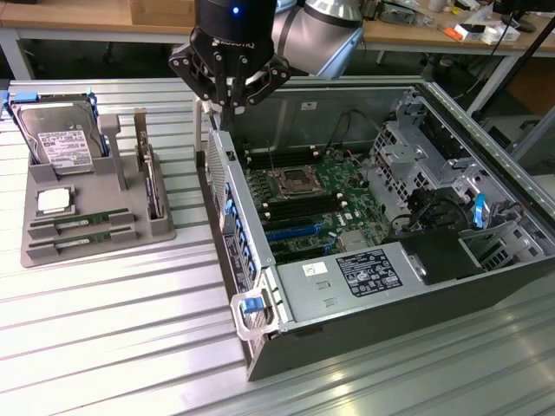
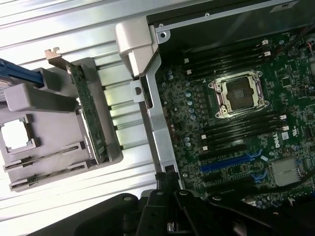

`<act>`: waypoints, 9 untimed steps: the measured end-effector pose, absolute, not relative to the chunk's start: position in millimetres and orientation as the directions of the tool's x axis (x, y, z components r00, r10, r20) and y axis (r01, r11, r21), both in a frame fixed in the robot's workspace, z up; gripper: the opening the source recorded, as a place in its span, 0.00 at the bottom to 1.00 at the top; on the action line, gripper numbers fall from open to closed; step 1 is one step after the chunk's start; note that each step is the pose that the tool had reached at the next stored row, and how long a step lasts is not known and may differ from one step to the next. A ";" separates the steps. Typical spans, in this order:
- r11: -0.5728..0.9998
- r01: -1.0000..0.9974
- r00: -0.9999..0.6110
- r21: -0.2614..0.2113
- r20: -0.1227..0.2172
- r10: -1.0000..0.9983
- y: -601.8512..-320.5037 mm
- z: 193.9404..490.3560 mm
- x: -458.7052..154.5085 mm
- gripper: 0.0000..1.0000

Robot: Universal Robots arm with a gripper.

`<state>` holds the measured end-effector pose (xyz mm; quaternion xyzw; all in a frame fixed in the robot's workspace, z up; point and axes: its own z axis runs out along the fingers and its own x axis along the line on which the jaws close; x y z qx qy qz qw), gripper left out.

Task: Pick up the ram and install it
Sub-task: 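Reach for the ram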

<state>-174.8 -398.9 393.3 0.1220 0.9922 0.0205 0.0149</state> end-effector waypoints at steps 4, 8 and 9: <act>0.969 0.241 -0.970 0.044 -0.024 0.243 -398.9 393.3 -179.1 0.11; 0.969 0.241 -0.970 0.044 -0.024 0.243 -398.9 393.3 -185.2 0.11; 0.969 0.241 -0.970 0.044 -0.024 0.243 -398.9 393.3 -187.2 0.11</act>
